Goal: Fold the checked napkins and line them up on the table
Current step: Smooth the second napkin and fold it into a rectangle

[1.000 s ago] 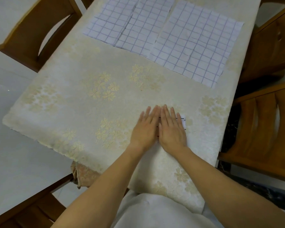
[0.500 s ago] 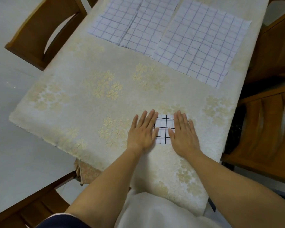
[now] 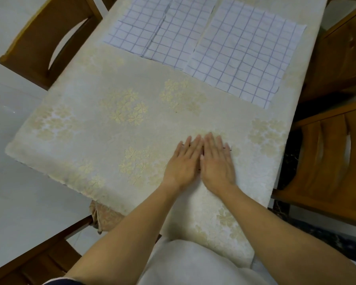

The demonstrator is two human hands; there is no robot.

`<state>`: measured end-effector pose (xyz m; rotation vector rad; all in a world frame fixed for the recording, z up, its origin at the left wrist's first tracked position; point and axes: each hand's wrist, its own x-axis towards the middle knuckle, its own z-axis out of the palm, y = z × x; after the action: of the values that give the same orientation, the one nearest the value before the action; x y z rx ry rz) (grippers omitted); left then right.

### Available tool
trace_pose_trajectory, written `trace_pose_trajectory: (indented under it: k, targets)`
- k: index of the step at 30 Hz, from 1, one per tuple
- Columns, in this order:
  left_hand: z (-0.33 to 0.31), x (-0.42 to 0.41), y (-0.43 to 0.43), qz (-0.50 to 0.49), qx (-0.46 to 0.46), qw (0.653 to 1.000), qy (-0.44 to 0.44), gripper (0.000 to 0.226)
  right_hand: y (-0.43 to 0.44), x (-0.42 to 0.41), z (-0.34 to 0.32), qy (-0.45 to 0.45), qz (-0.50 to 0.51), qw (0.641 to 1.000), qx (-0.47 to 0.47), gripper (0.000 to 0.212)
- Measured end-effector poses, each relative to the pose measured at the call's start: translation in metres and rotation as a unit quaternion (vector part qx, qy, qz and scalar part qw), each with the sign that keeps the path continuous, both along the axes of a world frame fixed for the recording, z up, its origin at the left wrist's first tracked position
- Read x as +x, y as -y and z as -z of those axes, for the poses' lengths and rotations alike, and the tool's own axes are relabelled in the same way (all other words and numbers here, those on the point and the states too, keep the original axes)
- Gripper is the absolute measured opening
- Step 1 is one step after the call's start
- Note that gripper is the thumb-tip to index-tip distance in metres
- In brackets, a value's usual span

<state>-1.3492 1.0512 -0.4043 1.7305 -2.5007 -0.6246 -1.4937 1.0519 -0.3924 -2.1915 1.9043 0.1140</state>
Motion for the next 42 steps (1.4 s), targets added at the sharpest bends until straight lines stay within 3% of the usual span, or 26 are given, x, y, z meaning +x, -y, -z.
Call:
trace_pose_trajectory:
  k: [6,11,14,17,20,22,27,30,32,34,37,40,42]
  targets:
    - [0.006,0.012,-0.001,-0.015,0.017,0.998,0.066,0.06,-0.003,-0.024,0.016,-0.029,-0.029,0.998,0.046,0.064]
    - [-0.002,0.055,0.005,-0.03,0.032,0.995,0.091,0.059,-0.003,-0.074,0.008,-0.05,0.027,0.996,0.066,0.066]
    - [-0.003,0.067,0.006,-0.027,0.044,0.995,0.087,0.061,-0.003,-0.085,0.005,-0.074,0.036,0.993,0.081,0.071]
    - [-0.006,0.047,0.016,-0.065,0.033,0.997,0.037,0.061,0.006,-0.056,-0.004,-0.046,0.066,0.997,0.023,0.068]
    - [0.0,0.013,0.023,-0.041,0.035,0.999,0.007,0.06,0.009,-0.015,0.001,-0.024,0.02,0.999,0.021,0.062]
    - [0.007,0.004,0.02,-0.034,0.04,0.998,0.033,0.06,0.004,-0.003,0.009,-0.024,-0.01,0.998,0.051,0.063]
    - [0.005,0.032,0.017,-0.051,0.042,0.996,0.058,0.065,0.005,-0.041,0.011,-0.035,-0.006,0.996,0.082,0.075]
    - [0.002,0.047,0.026,-0.038,0.057,0.997,0.032,0.064,0.016,-0.063,0.002,0.015,0.017,0.996,0.083,0.089]
    - [-0.003,0.048,0.034,-0.051,0.048,0.997,-0.037,0.057,0.028,-0.066,-0.003,0.077,0.029,0.995,0.051,0.081]
    - [-0.009,0.044,0.042,-0.064,0.006,0.995,-0.076,0.042,0.047,-0.061,-0.011,0.12,0.063,0.99,0.033,0.056]
    - [-0.021,0.034,0.055,-0.085,0.027,0.992,-0.087,0.039,0.072,-0.053,-0.026,0.135,0.076,0.983,0.095,0.03]
    - [-0.03,0.029,0.06,-0.075,0.034,0.995,-0.057,0.038,0.075,-0.053,-0.036,0.186,0.082,0.968,0.144,0.023]
    - [-0.032,0.032,0.057,-0.073,0.043,0.994,-0.066,0.024,0.068,-0.057,-0.043,0.222,0.092,0.961,0.138,0.016]
